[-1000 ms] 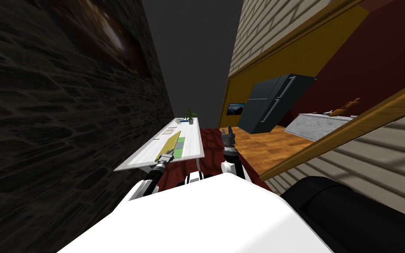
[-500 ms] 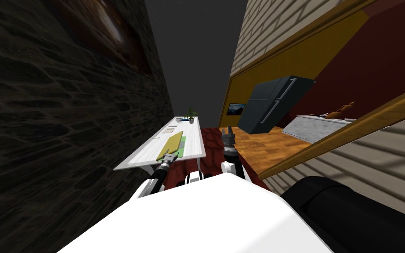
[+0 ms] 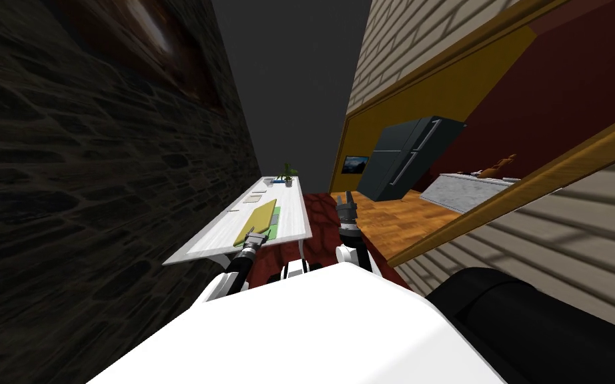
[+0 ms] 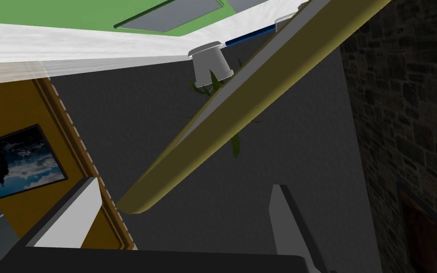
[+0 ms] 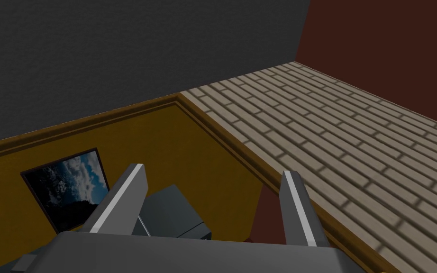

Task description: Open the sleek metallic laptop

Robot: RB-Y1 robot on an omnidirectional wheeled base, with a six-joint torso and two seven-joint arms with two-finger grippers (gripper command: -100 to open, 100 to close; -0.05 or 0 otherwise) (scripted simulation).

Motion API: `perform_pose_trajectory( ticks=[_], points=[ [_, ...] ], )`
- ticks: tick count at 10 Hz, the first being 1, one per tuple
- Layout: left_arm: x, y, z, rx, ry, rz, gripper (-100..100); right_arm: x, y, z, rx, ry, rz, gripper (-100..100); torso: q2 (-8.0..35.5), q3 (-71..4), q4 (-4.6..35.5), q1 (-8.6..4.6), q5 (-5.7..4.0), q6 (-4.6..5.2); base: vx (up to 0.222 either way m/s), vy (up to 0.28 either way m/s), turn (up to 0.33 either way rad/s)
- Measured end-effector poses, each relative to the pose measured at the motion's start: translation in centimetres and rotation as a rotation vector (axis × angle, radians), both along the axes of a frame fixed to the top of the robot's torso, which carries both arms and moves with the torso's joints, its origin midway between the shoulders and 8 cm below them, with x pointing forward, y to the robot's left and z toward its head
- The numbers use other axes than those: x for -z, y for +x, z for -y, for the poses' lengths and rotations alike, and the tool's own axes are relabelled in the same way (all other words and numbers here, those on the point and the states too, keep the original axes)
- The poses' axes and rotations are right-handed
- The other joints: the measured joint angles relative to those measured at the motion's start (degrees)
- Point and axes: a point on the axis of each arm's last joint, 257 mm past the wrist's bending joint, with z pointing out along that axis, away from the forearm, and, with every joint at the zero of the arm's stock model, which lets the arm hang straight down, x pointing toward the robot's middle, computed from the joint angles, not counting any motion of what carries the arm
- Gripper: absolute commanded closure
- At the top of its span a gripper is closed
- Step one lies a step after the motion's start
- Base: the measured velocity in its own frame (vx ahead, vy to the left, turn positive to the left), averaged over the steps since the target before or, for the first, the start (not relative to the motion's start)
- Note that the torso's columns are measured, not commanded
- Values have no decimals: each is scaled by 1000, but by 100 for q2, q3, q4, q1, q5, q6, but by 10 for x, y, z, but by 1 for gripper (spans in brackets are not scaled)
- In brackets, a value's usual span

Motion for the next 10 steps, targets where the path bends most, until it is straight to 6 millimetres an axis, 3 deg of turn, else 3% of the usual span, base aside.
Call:
perform_pose_trajectory(
  ticks=[7,8,10],
  points=[
    [-32,-14,-4,-57,-1,-1,-100,0,0,0,0,0,0,0,-14,-7,-11,5,3,-4,0,22,-74],
    [-32,-15,-4,-60,-1,-3,0,0,0,0,0,0,0,0,-12,-6,-9,0,1,-4,0,0,0],
    [-31,-15,-4,-60,-1,-5,0,0,0,0,0,0,0,0,-12,-6,-8,2,1,-3,0,0,0]
  ],
)
